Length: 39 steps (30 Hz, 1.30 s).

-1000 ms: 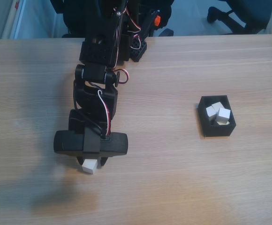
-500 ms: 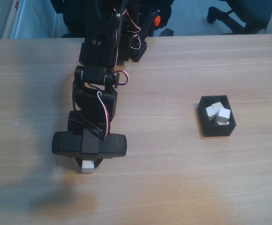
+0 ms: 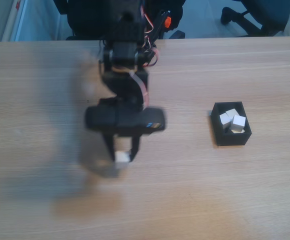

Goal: Pick blocks and place them in the box.

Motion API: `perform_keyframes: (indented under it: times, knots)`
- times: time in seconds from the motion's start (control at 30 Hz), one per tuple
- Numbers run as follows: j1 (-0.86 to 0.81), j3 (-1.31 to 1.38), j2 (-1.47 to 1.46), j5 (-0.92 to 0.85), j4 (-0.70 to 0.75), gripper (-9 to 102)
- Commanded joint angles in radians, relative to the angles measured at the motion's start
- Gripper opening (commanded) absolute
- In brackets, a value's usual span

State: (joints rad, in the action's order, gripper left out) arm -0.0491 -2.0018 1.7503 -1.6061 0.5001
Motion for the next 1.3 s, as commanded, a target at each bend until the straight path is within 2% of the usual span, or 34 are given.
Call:
perform_keyframes:
  times: [0.0,0.27,0.57,0.8,0.97,1.27]
  knots:
    - [0.115,-0.072,0.199,0.034,0.021,0]
    - [0.434,-0.235,0.442,0.120,0.048,0]
    - [0.707,-0.156,0.407,0.403,0.003,0]
    - [0.750,-0.048,0.296,0.454,0.064,0]
    - [0.742,-0.040,0.288,0.472,0.123,8]
    - [0.739,-0.040,0.301,0.472,0.183,11]
